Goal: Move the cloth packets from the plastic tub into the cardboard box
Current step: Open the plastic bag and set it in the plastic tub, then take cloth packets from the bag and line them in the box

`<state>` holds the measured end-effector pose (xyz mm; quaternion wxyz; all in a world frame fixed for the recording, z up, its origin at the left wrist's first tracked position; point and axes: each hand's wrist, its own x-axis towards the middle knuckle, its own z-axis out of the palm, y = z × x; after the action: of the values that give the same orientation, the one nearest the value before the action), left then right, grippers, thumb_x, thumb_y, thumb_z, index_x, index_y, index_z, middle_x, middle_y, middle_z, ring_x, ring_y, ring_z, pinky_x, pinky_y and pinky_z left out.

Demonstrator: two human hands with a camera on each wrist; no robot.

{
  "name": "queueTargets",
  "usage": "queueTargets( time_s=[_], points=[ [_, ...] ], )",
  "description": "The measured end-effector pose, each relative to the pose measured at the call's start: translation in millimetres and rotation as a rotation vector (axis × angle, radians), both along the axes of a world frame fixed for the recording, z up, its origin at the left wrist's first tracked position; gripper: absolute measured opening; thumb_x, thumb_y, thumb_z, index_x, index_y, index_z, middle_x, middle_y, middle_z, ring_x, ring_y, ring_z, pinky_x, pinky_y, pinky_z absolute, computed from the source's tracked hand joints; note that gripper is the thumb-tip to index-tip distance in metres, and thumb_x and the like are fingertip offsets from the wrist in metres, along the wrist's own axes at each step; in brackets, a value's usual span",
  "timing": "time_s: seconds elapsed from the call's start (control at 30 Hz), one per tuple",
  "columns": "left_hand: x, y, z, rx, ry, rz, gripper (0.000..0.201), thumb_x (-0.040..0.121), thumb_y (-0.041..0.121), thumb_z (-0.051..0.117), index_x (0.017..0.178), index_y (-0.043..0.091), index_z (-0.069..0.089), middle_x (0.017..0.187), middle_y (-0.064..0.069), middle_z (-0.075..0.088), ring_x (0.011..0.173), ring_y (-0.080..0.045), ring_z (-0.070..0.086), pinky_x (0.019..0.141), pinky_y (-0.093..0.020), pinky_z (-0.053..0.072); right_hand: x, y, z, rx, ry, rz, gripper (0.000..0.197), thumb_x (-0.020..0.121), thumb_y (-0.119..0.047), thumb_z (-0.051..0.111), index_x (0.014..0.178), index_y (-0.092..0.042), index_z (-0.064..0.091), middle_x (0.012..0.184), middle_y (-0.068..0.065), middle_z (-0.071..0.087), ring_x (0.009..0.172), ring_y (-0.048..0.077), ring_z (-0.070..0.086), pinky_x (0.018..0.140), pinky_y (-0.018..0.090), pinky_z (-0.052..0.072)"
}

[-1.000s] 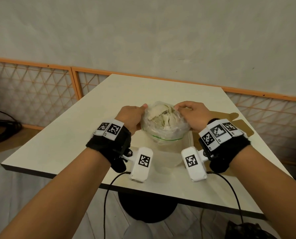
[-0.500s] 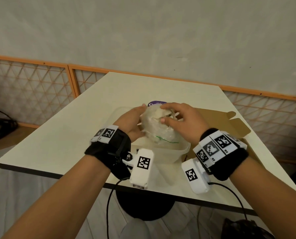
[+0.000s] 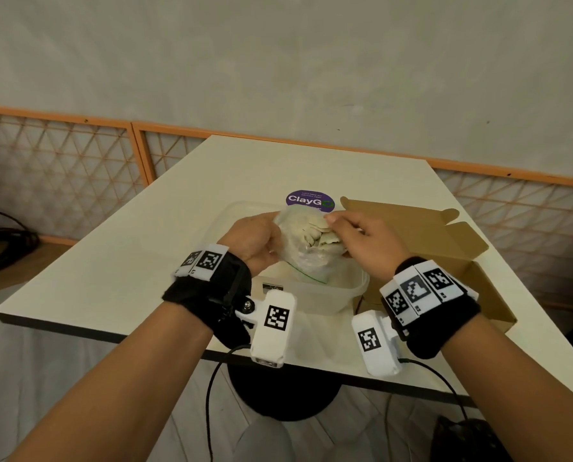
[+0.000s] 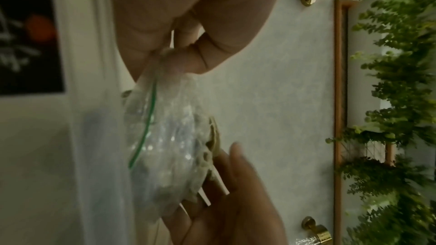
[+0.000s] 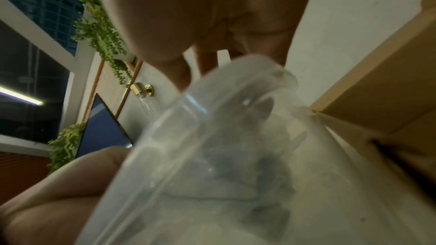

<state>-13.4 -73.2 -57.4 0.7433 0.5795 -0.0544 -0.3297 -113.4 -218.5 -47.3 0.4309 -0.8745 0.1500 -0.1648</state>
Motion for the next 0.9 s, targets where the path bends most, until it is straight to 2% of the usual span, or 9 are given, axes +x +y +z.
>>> queueTargets(
  time_s=[0.1, 0.17, 0.3, 0.53, 0.6, 0.67, 0.73, 0.83, 0.9],
  points=[
    [-3, 1, 5, 0.082, 0.06, -0.052, 0.015, 0.082, 0.006, 0.057, 0.096, 0.008, 0.063, 0.088, -0.008, 0.065, 0.075, -0.022, 0.061, 0.06, -0.03, 0.053, 3, 9, -2, -0.154, 0.064, 0.091, 0.057, 0.074, -0.047, 0.071, 0.125, -0.027, 0.055, 0.118, -0.006, 0.052, 0.112, 0.011, 0.051, 0.101, 0.027, 0.04],
    [0, -2, 3, 0.182, 0.002, -0.088, 0.019, 0.087, 0.023, 0.065, 0.101, 0.009, 0.065, 0.091, -0.007, 0.069, 0.077, -0.02, 0.065, 0.059, -0.029, 0.053, 5, 12, -5, -0.226, 0.077, 0.11, 0.061, 0.068, -0.044, 0.077, 0.123, -0.031, 0.055, 0.118, -0.003, 0.046, 0.112, 0.013, 0.049, 0.098, 0.024, 0.038],
    [7, -11, -4, 0.252, -0.026, 0.012, 0.015, 0.094, 0.022, 0.058, 0.1, 0.008, 0.061, 0.096, -0.007, 0.067, 0.078, -0.019, 0.064, 0.058, -0.032, 0.051, 3, 9, -2, -0.249, 0.083, 0.131, 0.058, 0.072, -0.042, 0.075, 0.125, -0.031, 0.055, 0.12, -0.002, 0.046, 0.107, 0.009, 0.046, 0.089, 0.017, 0.033],
    [8, -19, -7, 0.224, 0.147, -0.056, 0.024, 0.101, 0.018, 0.043, 0.116, 0.006, 0.057, 0.093, -0.009, 0.065, 0.08, -0.022, 0.062, 0.063, -0.033, 0.054, -2, 3, 7, -0.349, 0.092, 0.126, 0.05, 0.08, -0.043, 0.067, 0.127, -0.031, 0.055, 0.123, -0.001, 0.047, 0.107, 0.008, 0.045, 0.087, 0.016, 0.029],
    [6, -18, -5, 0.283, 0.108, -0.087, 0.027, 0.101, 0.016, 0.041, 0.119, 0.004, 0.056, 0.094, -0.01, 0.065, 0.081, -0.023, 0.062, 0.061, -0.036, 0.053, -3, 3, 9, -0.406, 0.183, 0.144, 0.053, 0.079, -0.044, 0.067, 0.129, -0.032, 0.052, 0.122, -0.002, 0.041, 0.104, 0.008, 0.041, 0.088, 0.017, 0.029],
    [6, -17, -2, 0.362, 0.003, -0.104, 0.032, 0.099, 0.013, 0.043, 0.129, 0.005, 0.05, 0.11, -0.014, 0.063, 0.096, -0.029, 0.063, 0.07, -0.041, 0.055, -2, 4, 11, -0.443, 0.241, 0.146, 0.053, 0.08, -0.045, 0.066, 0.129, -0.034, 0.051, 0.117, -0.002, 0.037, 0.101, 0.008, 0.039, 0.089, 0.02, 0.03],
    [10, -14, -1, 0.447, -0.196, -0.061, 0.039, 0.095, 0.011, 0.05, 0.133, 0.018, 0.043, 0.116, -0.012, 0.061, 0.1, -0.029, 0.062, 0.081, -0.042, 0.055, 0, 4, 13, -0.472, 0.224, 0.137, 0.046, 0.082, -0.041, 0.065, 0.126, -0.033, 0.055, 0.109, -0.001, 0.039, 0.099, 0.01, 0.041, 0.087, 0.022, 0.033],
    [8, -2, 6, 0.544, -0.445, -0.021, 0.019, 0.091, 0.018, 0.056, 0.107, 0.029, 0.055, 0.077, -0.001, 0.055, 0.07, -0.015, 0.052, 0.067, -0.027, 0.047, 4, 3, 16, -0.4, 0.148, 0.108, 0.033, 0.084, -0.03, 0.065, 0.117, -0.027, 0.063, 0.103, -0.001, 0.054, 0.088, 0.009, 0.049, 0.075, 0.016, 0.033],
    [3, 4, 8, 0.507, -0.38, -0.118, 0.009, 0.088, 0.021, 0.061, 0.087, 0.03, 0.063, 0.088, 0.001, 0.063, 0.084, -0.015, 0.058, 0.08, -0.03, 0.049, 7, 1, 16, -0.327, 0.12, 0.075, 0.028, 0.084, -0.024, 0.066, 0.113, -0.022, 0.066, 0.098, -0.004, 0.059, 0.085, 0.009, 0.052, 0.068, 0.014, 0.034]
  ],
)
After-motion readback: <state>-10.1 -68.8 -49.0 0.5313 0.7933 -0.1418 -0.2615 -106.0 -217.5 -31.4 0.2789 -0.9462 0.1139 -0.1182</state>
